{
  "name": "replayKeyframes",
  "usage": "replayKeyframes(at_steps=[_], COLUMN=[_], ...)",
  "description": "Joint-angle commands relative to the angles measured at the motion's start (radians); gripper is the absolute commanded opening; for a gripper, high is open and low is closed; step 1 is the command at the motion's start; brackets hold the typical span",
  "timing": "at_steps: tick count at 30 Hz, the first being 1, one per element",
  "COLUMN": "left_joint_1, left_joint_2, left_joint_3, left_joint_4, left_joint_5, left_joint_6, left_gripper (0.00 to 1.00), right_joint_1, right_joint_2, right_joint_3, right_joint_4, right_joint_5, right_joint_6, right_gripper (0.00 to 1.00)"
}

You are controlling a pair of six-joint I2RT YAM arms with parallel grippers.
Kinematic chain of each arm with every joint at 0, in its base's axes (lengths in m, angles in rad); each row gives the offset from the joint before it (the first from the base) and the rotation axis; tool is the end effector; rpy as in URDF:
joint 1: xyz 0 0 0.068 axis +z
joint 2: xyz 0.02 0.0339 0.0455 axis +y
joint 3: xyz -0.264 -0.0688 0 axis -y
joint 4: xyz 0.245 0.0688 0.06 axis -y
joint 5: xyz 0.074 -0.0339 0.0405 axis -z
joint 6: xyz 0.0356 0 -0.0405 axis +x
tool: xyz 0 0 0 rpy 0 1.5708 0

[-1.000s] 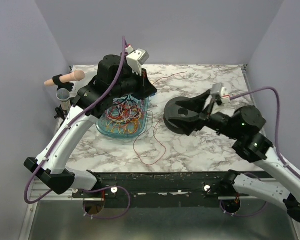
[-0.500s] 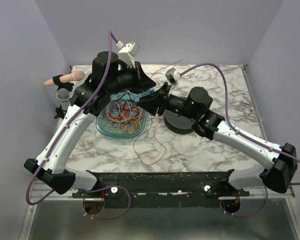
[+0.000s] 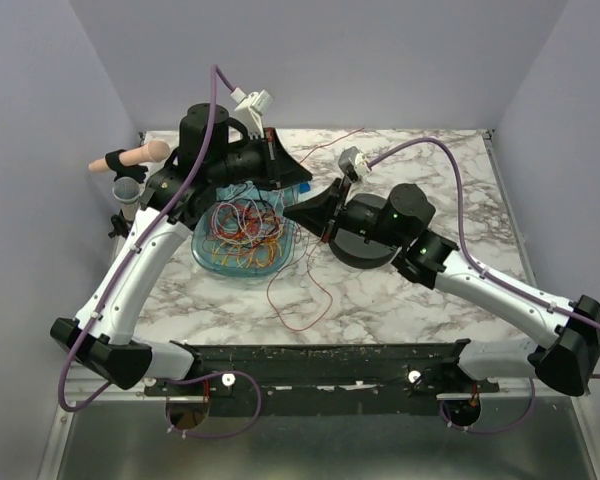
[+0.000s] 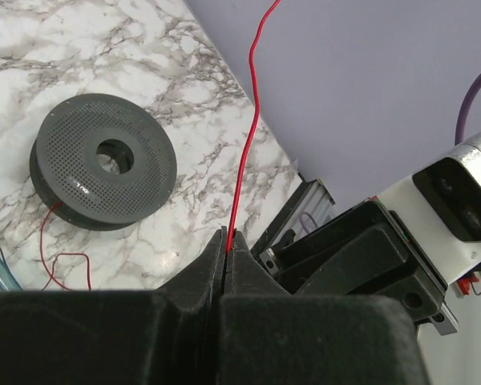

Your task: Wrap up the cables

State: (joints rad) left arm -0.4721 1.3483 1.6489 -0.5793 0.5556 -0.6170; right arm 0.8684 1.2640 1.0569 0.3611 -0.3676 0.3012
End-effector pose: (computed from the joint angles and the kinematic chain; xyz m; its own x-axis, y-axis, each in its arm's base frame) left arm 0.2392 -0.1432 0.4722 -0.6847 -0.2023 -0.7002 0.5417 0.5014 -0.6746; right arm 0.1830 0.2360 0.3900 -0.1847 0.2102 -0.9600 -0.9287 0.2822 0.2405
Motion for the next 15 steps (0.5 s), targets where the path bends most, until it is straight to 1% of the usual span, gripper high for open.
replayKeyframes(at_steps=[1, 2, 4, 8, 9, 15], left_joint_1=[0.041, 0.043, 0.046, 0.046, 0.047, 0.058], left_joint_2=[-0.032, -0.034, -0.038, -0.072, -0.078, -0.101], left_joint_3=[-0.017, -0.026, -0.055, -0.187, -0.220, -0.351], left_joint_4=[0.153, 0.160, 0.189, 0.271, 0.285, 0.404], left_joint_5=[0.049, 0.061, 0.090, 0.119, 0.121, 0.156], left_joint_6=[-0.056, -0.070, -0.102, -0.222, -0.246, -0.349], left_gripper=[0.00, 0.00, 0.05, 0.10, 0.11, 0.20], right_joint_1=[0.020, 0.021, 0.023, 0.032, 0.035, 0.038], right_joint_2=[-0.034, -0.034, -0.034, -0.022, -0.017, -0.002], right_joint_3=[-0.012, -0.003, 0.018, 0.067, 0.080, 0.146], right_joint_4=[-0.178, -0.207, -0.261, -0.359, -0.411, -0.552], right_joint_5=[-0.077, -0.083, -0.091, -0.117, -0.123, -0.162], right_joint_6=[-0.083, -0.095, -0.117, -0.154, -0.165, -0.218], right_gripper=[0.01, 0.01, 0.01, 0.01, 0.01, 0.01])
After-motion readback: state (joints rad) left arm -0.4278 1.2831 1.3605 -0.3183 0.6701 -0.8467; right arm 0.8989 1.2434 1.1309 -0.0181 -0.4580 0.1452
